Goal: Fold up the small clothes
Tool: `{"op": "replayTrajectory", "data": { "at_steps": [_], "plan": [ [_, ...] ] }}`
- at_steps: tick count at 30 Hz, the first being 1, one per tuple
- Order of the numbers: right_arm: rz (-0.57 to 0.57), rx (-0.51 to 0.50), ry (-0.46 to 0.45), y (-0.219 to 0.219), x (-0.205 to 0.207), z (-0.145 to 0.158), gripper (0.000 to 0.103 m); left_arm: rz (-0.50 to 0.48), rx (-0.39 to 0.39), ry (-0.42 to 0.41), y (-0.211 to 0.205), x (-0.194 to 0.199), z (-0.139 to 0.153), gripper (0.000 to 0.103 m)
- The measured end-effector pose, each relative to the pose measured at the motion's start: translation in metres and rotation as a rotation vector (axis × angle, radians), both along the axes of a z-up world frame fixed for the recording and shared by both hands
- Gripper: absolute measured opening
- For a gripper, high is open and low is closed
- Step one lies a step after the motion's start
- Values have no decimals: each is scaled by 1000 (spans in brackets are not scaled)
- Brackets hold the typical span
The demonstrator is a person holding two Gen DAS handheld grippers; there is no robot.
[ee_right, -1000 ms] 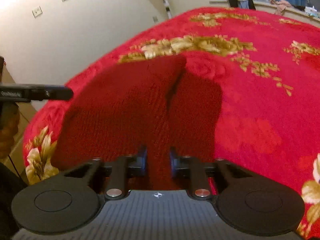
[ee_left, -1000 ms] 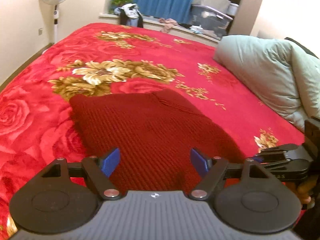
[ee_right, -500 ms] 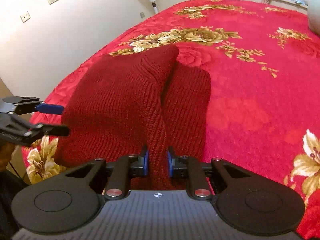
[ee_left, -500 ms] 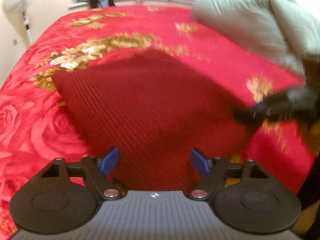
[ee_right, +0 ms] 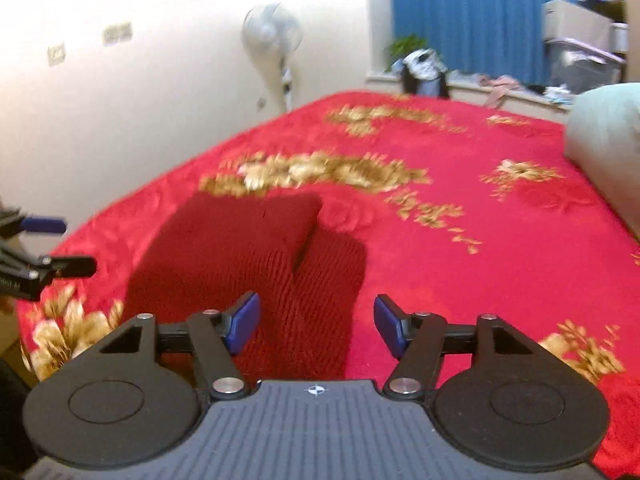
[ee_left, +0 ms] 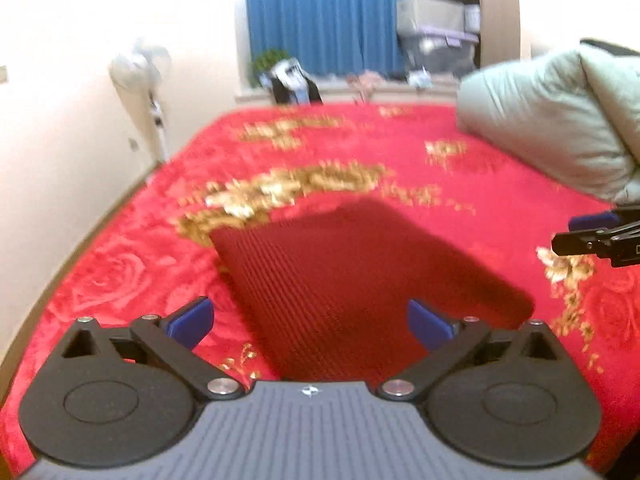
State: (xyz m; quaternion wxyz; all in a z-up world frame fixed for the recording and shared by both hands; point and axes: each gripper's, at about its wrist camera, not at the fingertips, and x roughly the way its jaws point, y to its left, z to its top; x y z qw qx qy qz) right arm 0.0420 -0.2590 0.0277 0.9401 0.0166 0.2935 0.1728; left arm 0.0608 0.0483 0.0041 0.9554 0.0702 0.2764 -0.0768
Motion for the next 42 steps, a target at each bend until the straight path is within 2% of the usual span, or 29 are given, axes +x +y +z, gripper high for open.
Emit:
{"op": "replayTrajectory", "data": {
  "at_steps": [3, 6, 8, 10, 12, 13, 15, 17, 23, 27, 42],
  "plan": [
    [-48, 61, -19, -11, -31, 10, 66, 38, -21, -32, -17, -37, 12, 103],
    [-97, 77, -52, -13, -62, 13, 69, 98, -95, -17, -29, -68, 15, 103],
    [-131, 68, -84, -9, -76, 8, 70, 140, -142, -11, -37, -87, 4, 103],
    [-157, 58, -106, -4, -85, -4, 70, 162, -149, 2, -46, -98, -15, 103],
    [-154, 8, -101, 6, -86, -21, 70, 176, -132, 90, -52, -90, -31, 103],
    [-140, -30, -87, 12, -84, -28, 70, 179, -150, 102, -50, -87, -32, 103],
    [-118, -63, -103, 20, -83, -35, 70, 203, -161, 64, -48, -83, -30, 103],
    [-109, -77, -126, 24, -78, -38, 70, 228, -120, 40, -51, -79, -30, 103],
    [-134, -110, -113, 27, -63, -48, 70, 279, -113, 106, -56, -68, -40, 103],
    [-135, -114, -101, 30, -58, -52, 70, 288, -80, 124, -60, -65, -45, 103],
    [-135, -135, -82, 31, -57, -53, 71, 287, -79, 85, -58, -64, -43, 103]
  ]
}}
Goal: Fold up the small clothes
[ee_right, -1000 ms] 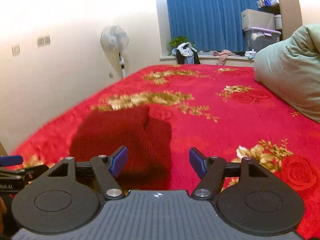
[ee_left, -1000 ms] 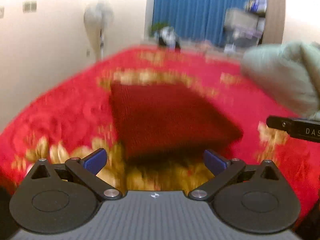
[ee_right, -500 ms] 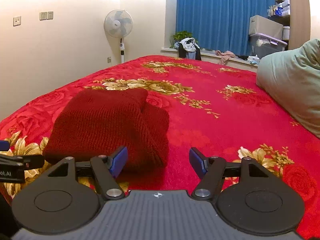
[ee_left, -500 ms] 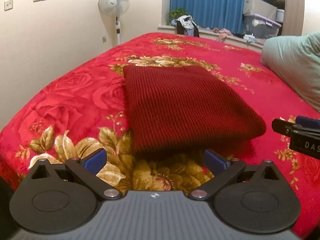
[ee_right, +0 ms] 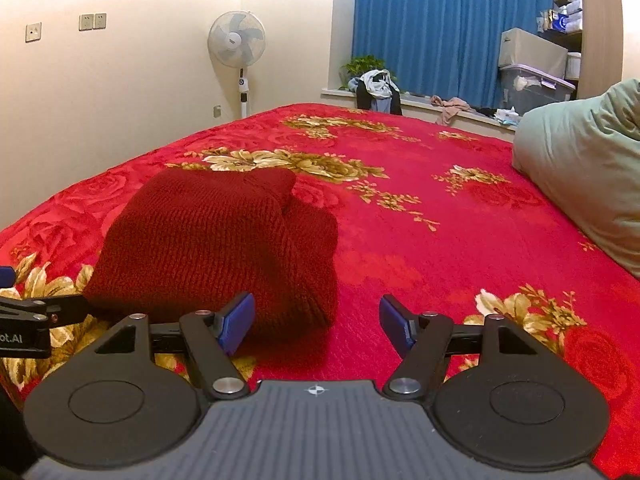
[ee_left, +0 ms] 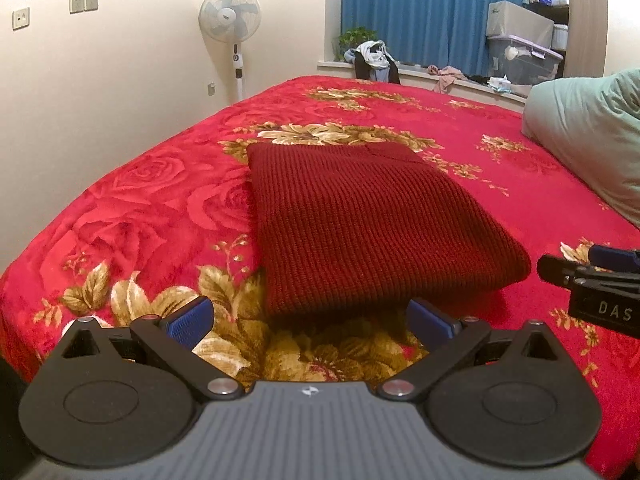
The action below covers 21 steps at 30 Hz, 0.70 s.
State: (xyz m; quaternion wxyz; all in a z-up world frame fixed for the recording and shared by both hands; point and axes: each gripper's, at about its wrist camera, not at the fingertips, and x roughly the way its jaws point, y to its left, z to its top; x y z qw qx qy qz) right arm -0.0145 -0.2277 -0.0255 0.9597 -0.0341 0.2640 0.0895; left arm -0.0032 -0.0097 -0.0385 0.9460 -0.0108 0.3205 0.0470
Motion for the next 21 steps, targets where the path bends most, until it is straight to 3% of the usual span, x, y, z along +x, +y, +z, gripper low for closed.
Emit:
{"op": "replayTrajectory", "data": {
  "at_steps": [9, 21],
  "plan": [
    [-13, 1, 74, -1, 4, -8, 71, 6, 10, -22, 3, -3, 2, 103],
    [-19, 3, 83, -2, 6, -9, 71, -7, 8, -34, 3, -4, 3, 103]
  ]
}}
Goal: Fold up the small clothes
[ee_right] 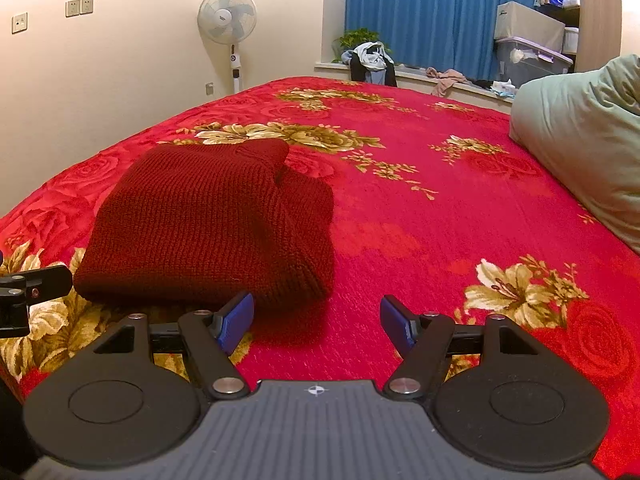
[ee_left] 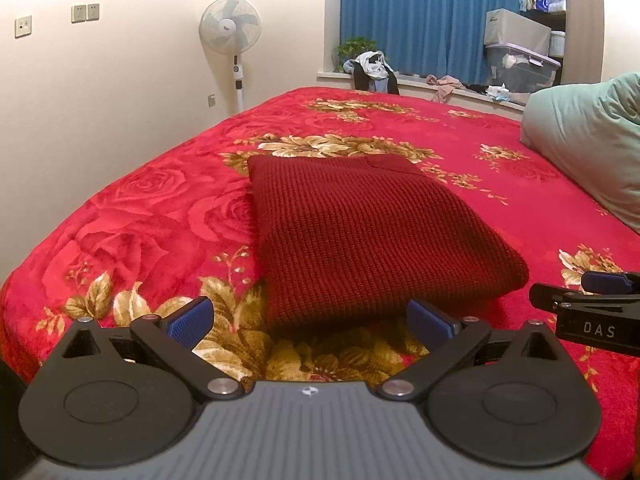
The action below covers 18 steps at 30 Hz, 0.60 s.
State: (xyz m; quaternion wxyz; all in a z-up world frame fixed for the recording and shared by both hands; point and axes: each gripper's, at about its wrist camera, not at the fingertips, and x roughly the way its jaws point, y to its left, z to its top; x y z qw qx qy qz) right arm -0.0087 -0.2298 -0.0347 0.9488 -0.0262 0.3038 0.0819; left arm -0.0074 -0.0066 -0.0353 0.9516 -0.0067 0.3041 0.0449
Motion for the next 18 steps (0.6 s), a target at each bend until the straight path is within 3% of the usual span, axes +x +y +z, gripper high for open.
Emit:
{"op": "replayTrajectory", "data": {
  "at_steps": [18],
  "plan": [
    [-2, -4, 2, -2, 1, -1, 72, -15, 0, -3, -2, 0, 1, 103]
  ]
}}
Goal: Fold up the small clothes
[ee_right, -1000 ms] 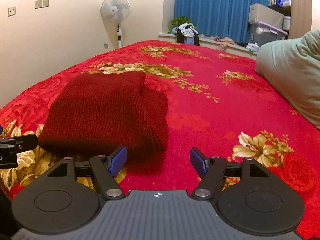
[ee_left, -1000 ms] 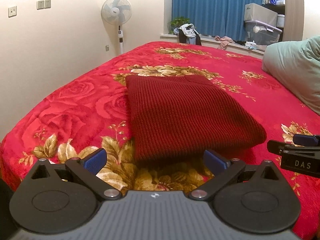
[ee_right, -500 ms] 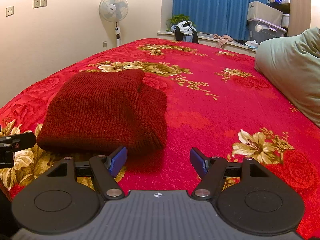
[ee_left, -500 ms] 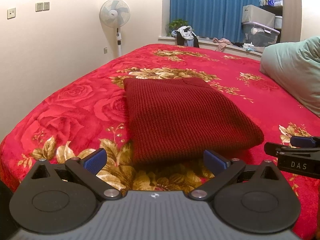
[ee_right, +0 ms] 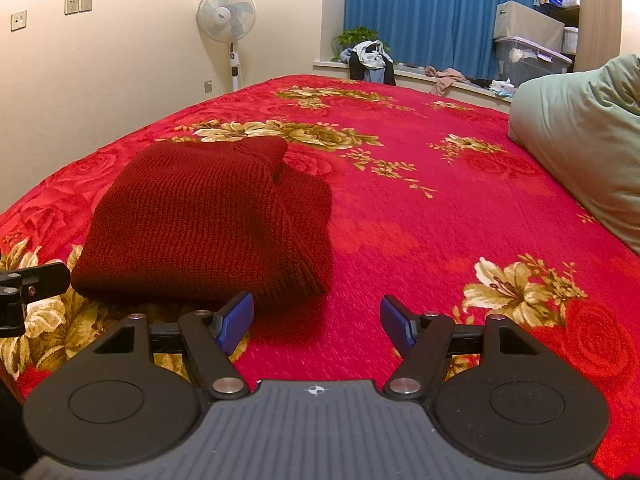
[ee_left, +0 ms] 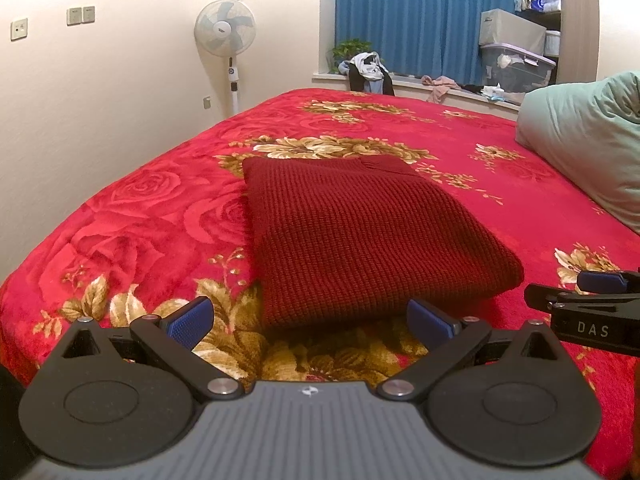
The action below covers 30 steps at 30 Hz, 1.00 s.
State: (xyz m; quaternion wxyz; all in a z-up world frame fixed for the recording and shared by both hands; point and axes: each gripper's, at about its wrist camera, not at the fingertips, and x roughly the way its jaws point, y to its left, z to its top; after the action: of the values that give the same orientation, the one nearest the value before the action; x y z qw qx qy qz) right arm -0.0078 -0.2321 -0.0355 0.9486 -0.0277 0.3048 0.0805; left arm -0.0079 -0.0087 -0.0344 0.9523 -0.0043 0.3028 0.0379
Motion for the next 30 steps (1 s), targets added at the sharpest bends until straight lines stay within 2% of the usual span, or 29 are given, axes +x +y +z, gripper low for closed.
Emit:
{"op": "replayTrajectory", "data": {
  "at_steps": [30],
  "plan": [
    [6, -11, 11, 2, 1, -2, 72, -18, -8, 15, 3, 2, -5, 103]
  ]
}}
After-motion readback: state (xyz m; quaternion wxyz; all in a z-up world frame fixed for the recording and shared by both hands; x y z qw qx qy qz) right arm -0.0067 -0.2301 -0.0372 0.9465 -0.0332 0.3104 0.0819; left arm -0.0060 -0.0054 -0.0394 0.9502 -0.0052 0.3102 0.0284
